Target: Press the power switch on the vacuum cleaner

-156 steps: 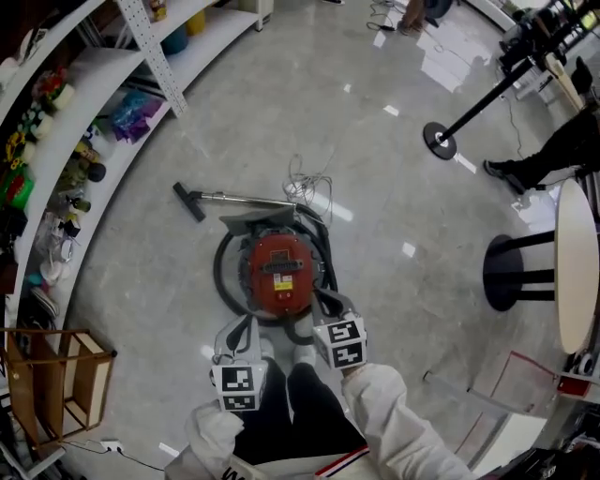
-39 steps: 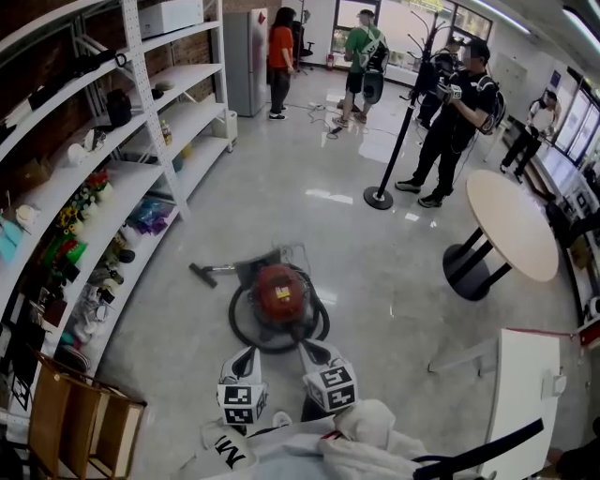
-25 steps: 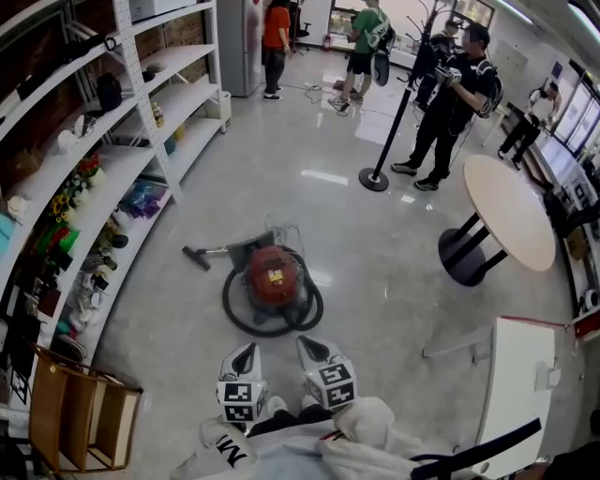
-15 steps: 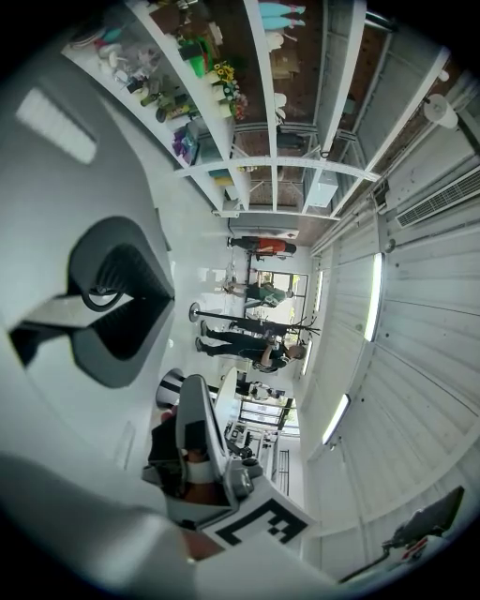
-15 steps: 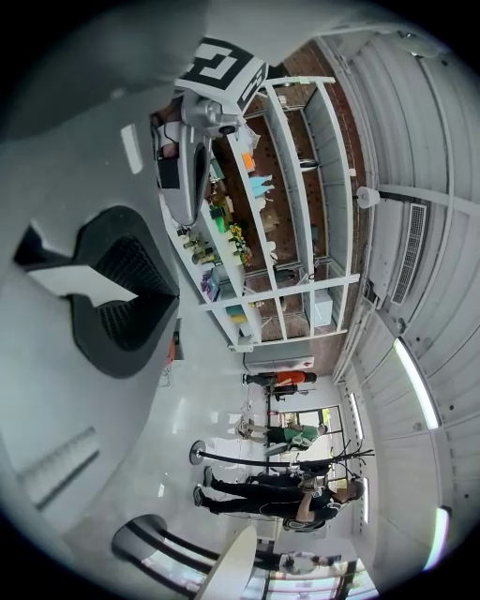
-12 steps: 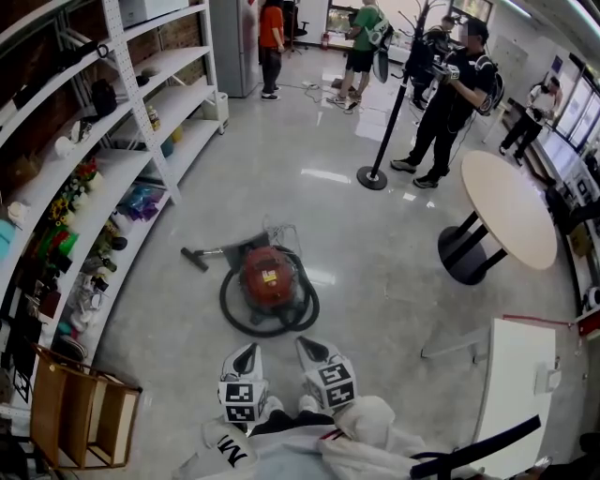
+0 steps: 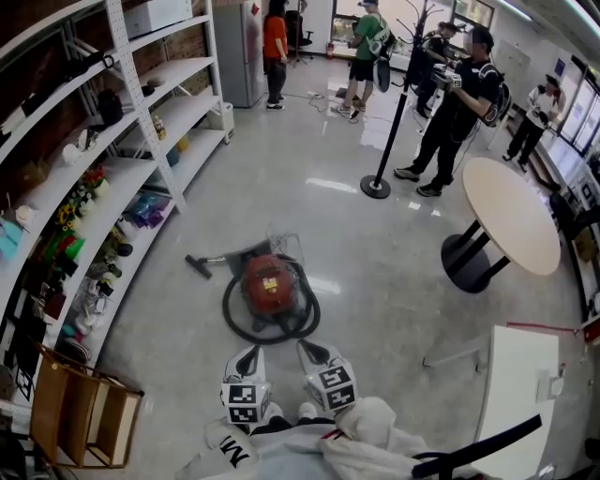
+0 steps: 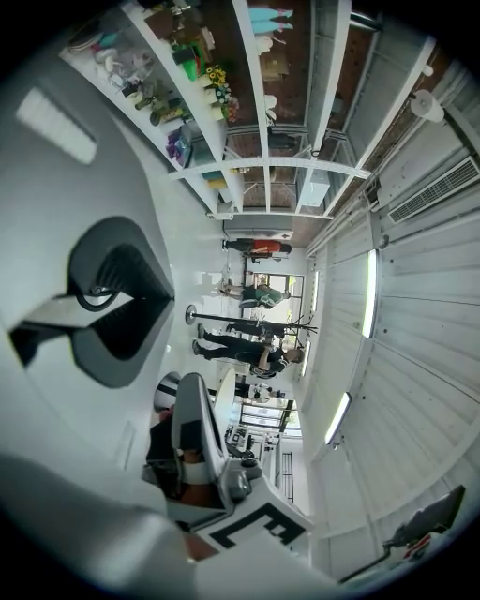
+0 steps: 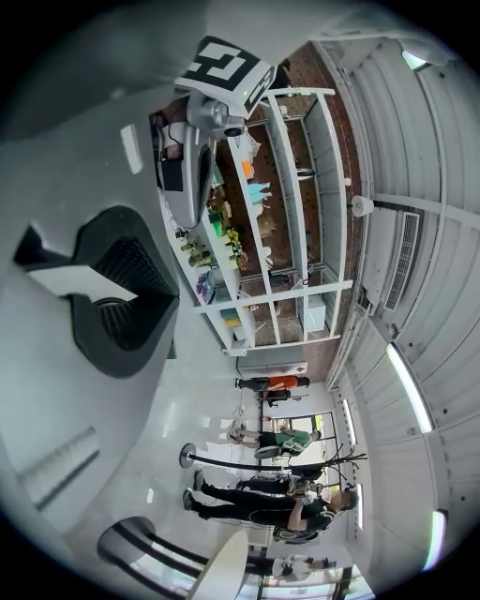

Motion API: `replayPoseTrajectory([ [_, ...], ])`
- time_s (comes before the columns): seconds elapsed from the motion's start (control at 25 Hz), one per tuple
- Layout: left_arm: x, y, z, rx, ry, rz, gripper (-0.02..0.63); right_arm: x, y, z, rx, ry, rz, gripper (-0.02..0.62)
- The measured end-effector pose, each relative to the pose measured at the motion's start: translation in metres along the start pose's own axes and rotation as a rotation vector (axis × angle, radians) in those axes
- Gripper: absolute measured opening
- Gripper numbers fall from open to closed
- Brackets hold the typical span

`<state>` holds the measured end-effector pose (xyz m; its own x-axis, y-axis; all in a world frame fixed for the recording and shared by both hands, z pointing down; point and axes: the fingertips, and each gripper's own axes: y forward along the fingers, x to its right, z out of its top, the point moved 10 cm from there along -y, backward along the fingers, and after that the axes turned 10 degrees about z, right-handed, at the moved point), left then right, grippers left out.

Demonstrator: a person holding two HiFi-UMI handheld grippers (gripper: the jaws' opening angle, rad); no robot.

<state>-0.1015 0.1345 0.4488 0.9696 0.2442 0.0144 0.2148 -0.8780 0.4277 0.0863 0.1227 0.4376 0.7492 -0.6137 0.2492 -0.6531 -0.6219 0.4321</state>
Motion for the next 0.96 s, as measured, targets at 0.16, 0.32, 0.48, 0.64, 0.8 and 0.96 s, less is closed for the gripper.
replayPoseTrajectory([
  [0.16,0.002,0.001,0.008,0.018,0.009,0.006,0.0,0.001,0.0,0.007,0.023,-0.02,0.02,-0.002],
  [0.32,0.005,0.001,0.014,0.029,0.011,0.006,0.0,0.002,-0.003,0.011,0.026,-0.017,0.023,0.0],
  [0.48,0.008,0.003,0.014,0.028,0.016,0.003,0.0,0.007,-0.005,0.011,0.032,-0.014,0.004,-0.002],
  [0.64,0.009,0.003,0.012,0.027,0.018,0.007,0.0,0.009,-0.004,0.005,0.032,-0.019,0.006,-0.001],
  [0.8,0.009,0.003,0.011,0.022,0.014,0.005,0.0,0.008,-0.004,0.005,0.021,-0.016,0.005,-0.001],
  [0.96,0.009,0.003,0.008,0.007,0.012,0.004,0.0,0.011,-0.002,-0.001,0.01,-0.025,-0.004,0.0],
])
